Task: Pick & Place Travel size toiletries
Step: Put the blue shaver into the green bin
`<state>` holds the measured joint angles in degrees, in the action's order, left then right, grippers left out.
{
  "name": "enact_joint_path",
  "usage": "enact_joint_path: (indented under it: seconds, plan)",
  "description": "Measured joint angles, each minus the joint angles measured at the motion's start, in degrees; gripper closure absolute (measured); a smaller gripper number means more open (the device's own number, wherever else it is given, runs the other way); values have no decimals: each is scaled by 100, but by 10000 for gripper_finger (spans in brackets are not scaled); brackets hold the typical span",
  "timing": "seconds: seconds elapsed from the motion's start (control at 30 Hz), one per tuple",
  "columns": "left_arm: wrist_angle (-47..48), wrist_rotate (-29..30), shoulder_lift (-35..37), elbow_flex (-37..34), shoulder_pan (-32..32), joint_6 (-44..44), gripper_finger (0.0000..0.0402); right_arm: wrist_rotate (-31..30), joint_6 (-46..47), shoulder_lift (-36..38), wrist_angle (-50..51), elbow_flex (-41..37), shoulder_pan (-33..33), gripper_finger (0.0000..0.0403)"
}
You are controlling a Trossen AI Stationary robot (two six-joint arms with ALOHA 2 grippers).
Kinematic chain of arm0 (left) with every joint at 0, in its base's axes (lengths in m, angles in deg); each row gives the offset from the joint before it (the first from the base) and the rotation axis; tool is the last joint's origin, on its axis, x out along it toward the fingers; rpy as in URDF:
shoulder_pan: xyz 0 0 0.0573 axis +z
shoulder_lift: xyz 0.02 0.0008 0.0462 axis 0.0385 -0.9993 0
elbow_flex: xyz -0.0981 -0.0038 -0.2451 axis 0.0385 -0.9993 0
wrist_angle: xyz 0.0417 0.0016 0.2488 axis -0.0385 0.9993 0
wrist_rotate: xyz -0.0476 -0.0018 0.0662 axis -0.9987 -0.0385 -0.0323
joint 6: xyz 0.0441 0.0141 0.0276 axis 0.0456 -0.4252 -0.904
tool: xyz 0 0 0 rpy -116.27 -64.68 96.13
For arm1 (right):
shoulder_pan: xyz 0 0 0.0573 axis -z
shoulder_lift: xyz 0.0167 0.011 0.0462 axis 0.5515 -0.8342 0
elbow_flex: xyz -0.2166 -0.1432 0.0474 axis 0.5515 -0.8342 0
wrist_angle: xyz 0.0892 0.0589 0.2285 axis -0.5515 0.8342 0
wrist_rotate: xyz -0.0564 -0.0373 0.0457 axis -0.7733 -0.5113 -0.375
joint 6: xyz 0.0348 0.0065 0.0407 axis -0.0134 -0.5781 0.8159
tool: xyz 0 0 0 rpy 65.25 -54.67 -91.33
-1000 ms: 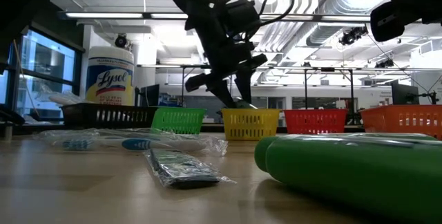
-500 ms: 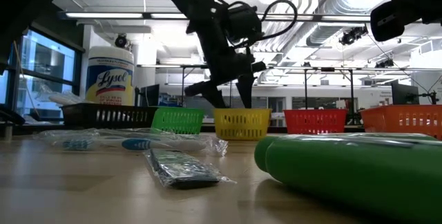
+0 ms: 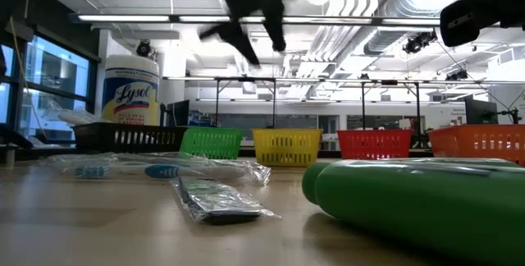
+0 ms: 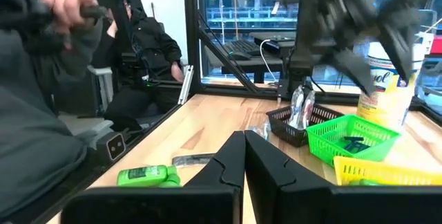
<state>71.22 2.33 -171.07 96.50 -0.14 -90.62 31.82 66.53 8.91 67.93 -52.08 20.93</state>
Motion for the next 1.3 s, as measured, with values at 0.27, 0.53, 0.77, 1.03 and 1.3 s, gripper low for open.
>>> enact_joint_path:
  seconds: [0.27,0.53,0.77,1.03,1.3]
  plan:
    - [1525,-1201,1900,-202,-424,3509,170,-30,-56,0,-51,0,2,401]
    - [1922,-1227,3847,-1870,-1190,5802,373,-53,-158,0,-222,0,2,401]
    - [-299,-929,5821,-3623,-1604,7717,379,-53,-160,0,-247,0,0,401]
    - [-3037,-322,7826,-6160,-2199,7525,399,-53,30,-1,-244,0,2,401]
    - [-4038,-318,8769,-7394,-2235,6912,401,-471,52,-2,-243,0,2,401]
